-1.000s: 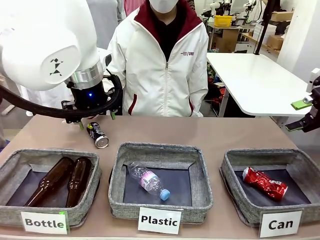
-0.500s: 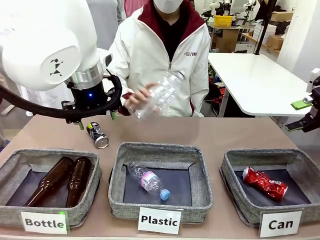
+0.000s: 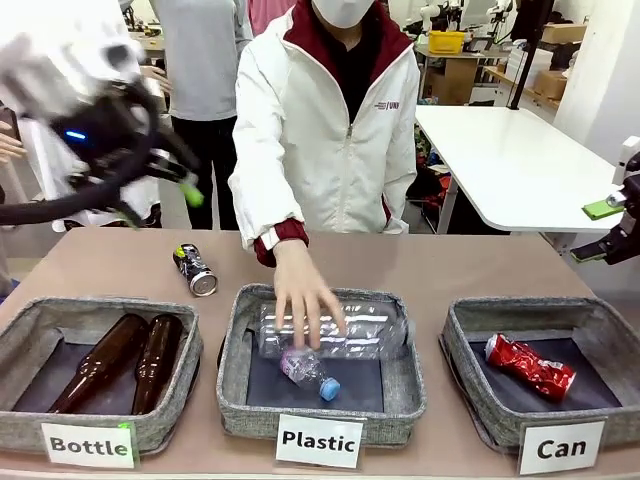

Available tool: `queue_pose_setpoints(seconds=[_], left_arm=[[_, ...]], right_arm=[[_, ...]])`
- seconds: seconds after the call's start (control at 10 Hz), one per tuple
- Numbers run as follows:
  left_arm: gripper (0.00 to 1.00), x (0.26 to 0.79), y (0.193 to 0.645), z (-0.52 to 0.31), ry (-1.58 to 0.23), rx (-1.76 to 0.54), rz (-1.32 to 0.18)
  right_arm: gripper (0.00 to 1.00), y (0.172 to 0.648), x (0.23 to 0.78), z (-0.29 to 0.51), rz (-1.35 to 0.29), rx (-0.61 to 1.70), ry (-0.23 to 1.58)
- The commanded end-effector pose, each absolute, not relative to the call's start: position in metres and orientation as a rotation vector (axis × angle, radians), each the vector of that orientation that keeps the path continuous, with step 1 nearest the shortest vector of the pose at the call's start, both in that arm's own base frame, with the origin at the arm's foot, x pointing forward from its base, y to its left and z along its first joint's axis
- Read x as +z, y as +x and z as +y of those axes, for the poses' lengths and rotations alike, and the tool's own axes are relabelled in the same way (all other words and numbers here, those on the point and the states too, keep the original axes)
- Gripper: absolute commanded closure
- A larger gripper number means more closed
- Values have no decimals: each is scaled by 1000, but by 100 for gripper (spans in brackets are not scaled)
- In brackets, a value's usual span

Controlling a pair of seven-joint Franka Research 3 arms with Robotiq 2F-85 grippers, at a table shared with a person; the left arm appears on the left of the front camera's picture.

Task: Sort the can waste into the basket.
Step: Pick up the can waste from the table and place it in the right Fabric basket.

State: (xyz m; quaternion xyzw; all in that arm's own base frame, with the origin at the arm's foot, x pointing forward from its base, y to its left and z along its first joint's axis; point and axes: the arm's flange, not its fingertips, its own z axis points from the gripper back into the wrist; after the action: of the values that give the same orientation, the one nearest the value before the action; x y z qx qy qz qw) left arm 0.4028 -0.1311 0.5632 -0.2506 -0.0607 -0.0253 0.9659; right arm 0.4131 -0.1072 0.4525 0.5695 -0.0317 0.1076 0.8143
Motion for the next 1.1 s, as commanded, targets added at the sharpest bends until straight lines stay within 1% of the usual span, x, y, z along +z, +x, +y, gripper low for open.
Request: queue_pose_setpoints(seconds=[0.0,0.1,0.2,0.3,0.5,0.6,0.8,0.9,1.0], left_arm=[[0,570,414,-57,-614,-116,51],[0,568,412,-26,-685,-136,21],[0,565,411,20,-827,-105,-16],[0,556,406,41,-909,-103,-44],[0,532,397,57,-993,-86,-61],[0,527,398,54,-1004,-82,-54],[0,530,398,33,-953,-43,-49],[0,540,396,9,-886,43,-52],[0,550,397,-36,-751,178,-71]], right_arm=[[0,412,452,-108,-85,248,1206],[0,412,452,-108,-85,248,1206],[0,412,452,-108,-85,248,1206],[0,412,452,-108,-85,248,1206],[0,412,452,-108,-85,248,1206],[0,412,452,-108,-85,248,1206],[0,412,452,-108,-85,248,1206],[0,412,452,-108,-85,248,1206],[0,412,452,-108,-85,248,1206]])
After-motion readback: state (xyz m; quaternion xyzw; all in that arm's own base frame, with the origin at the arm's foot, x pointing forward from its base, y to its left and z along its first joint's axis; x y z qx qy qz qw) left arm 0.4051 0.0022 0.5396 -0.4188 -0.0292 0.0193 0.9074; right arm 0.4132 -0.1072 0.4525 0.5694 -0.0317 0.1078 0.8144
